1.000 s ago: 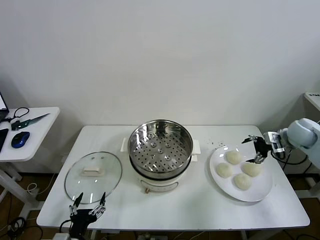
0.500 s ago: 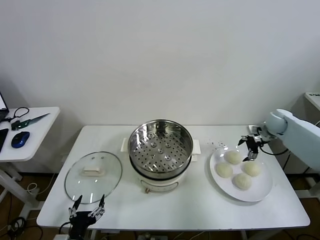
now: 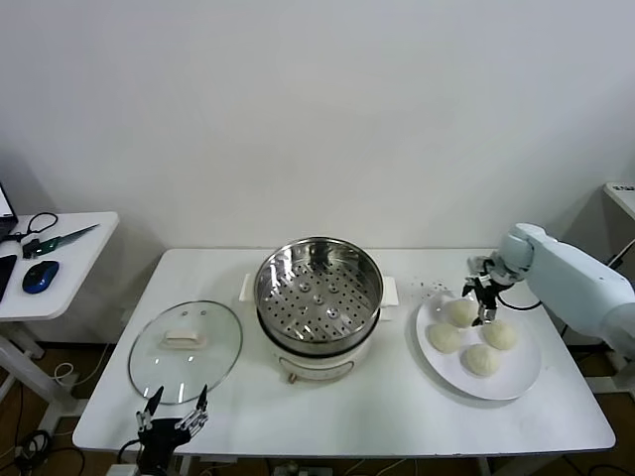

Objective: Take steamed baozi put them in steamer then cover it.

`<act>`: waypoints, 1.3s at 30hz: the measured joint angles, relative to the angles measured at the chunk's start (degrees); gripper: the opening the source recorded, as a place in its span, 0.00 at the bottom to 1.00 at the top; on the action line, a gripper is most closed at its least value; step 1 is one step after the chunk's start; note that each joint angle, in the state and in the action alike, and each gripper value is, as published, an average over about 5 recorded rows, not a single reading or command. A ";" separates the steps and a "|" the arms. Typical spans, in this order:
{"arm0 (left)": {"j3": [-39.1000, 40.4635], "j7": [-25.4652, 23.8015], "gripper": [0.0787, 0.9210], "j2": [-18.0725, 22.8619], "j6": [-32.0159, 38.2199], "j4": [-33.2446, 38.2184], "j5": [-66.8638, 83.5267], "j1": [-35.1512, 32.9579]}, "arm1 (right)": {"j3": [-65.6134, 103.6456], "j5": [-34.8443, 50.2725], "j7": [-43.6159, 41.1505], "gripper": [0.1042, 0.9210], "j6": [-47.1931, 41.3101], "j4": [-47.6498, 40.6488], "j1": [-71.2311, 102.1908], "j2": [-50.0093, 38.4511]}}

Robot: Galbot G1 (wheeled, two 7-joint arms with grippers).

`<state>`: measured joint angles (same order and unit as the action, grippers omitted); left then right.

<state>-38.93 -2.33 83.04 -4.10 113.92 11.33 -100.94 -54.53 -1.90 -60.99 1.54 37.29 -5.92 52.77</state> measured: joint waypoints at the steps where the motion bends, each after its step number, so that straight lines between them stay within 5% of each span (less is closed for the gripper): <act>1: -0.04 0.03 0.88 0.00 0.05 -0.04 0.02 0.00 | 0.17 -0.10 0.10 0.76 0.07 -0.19 0.06 0.18; 15: 0.19 0.16 0.88 0.23 0.84 0.65 -0.34 -0.80 | -6.47 4.17 0.14 0.71 2.37 7.21 -7.16 -1.86; 27: 0.77 0.15 0.88 -0.18 1.57 1.34 -0.80 -1.29 | -26.27 13.60 -0.59 0.71 16.30 23.75 -35.46 4.25; 39: 1.03 0.25 0.88 -0.28 2.25 1.91 -1.14 -0.98 | -28.96 2.37 3.63 0.71 29.67 28.45 -38.49 17.34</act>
<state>-37.90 -2.09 82.76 -1.85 115.83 10.19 -101.92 -83.49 0.46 -57.36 31.21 65.74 -44.42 70.11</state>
